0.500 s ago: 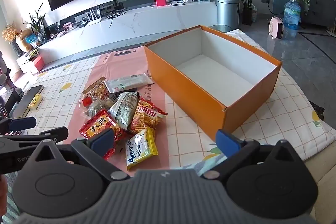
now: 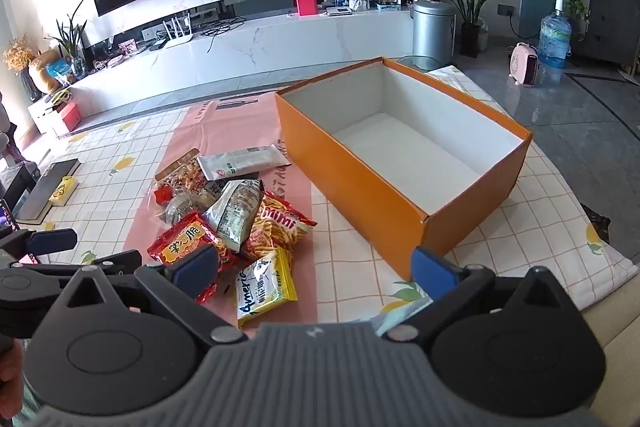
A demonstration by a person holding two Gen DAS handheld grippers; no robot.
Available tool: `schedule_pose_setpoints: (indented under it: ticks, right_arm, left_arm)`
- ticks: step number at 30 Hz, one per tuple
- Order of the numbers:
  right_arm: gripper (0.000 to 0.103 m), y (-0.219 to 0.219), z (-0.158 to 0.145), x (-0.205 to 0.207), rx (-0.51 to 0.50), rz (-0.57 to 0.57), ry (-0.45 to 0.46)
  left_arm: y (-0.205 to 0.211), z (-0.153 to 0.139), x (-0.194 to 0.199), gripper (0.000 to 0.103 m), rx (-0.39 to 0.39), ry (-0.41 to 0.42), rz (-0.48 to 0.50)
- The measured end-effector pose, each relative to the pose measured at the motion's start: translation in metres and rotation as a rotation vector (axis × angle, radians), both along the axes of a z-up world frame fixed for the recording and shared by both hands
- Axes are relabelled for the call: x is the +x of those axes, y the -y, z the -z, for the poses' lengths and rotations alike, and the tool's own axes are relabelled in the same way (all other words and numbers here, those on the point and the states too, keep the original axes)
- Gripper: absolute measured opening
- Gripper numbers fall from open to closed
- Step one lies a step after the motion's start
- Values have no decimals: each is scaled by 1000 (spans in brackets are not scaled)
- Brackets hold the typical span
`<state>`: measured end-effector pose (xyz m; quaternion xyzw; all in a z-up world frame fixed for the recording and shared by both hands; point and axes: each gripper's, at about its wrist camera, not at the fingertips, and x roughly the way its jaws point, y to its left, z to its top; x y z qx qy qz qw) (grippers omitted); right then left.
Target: Organize snacks
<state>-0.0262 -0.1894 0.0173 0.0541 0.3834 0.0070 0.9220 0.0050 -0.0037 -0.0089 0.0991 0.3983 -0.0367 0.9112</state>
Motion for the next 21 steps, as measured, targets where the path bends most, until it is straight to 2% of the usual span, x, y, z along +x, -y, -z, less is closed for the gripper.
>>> schedule_pose_setpoints:
  ticks: [21]
  right_arm:
    - [99,-7,1,4,-19,-4,-4]
  left_arm:
    - [-8,4,0,89,-12,-9,-18]
